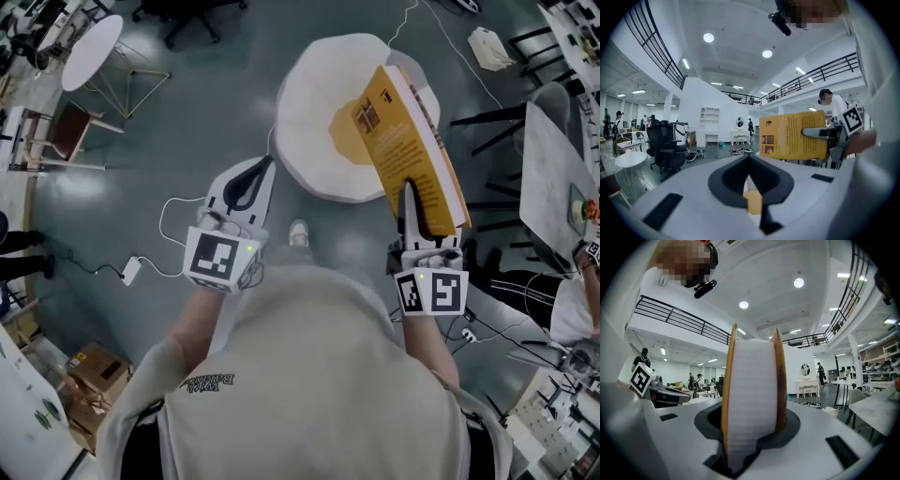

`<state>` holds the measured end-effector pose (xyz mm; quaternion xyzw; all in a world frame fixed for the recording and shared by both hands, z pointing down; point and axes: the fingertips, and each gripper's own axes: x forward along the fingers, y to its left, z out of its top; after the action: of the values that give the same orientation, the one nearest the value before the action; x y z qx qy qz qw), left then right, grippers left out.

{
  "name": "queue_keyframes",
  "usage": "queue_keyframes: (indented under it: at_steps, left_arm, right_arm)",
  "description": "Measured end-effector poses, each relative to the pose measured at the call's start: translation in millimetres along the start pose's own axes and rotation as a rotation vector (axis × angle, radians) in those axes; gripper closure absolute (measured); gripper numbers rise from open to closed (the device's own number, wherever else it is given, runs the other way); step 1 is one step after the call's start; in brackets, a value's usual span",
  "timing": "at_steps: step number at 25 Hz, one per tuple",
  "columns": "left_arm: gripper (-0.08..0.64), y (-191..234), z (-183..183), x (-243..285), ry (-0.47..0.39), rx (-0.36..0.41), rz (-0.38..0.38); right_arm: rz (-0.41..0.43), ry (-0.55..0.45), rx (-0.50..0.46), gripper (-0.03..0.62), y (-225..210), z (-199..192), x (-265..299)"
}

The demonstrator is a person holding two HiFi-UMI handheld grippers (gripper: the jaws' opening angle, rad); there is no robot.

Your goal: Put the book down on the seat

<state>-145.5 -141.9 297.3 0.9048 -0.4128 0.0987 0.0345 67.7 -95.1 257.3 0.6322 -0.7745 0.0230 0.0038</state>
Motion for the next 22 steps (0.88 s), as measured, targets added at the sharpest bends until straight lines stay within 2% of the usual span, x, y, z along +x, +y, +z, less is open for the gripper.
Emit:
queue_keyframes:
  at_steps: [3,7,11,16,22]
  left_arm:
    - [0.551,23,10,7,-0.027,0.019,0.03]
    - [0.551,43,23,9,-0.078,-0.001,0.079]
    - [0.551,47,30,16,-0.088,0.026,0.096]
    - [0.551,39,31,26,-0.071,0.026,0.079]
    - [0.551,27,34,32,-0.057,0.006,0.096]
  right_arm:
    - [0.001,-0.001,-0.008,0.44,5,3,15]
    - [0.02,-0.013,-0.022,0.44,11,6,22]
    - [0.023,-0.022,-0.031,0.44,8,11,32]
    - [0.025,-0.025,-0.029,0.44,-4,17,38]
    - [0.051,-0.016,-0.011,0.44,-21,16,41]
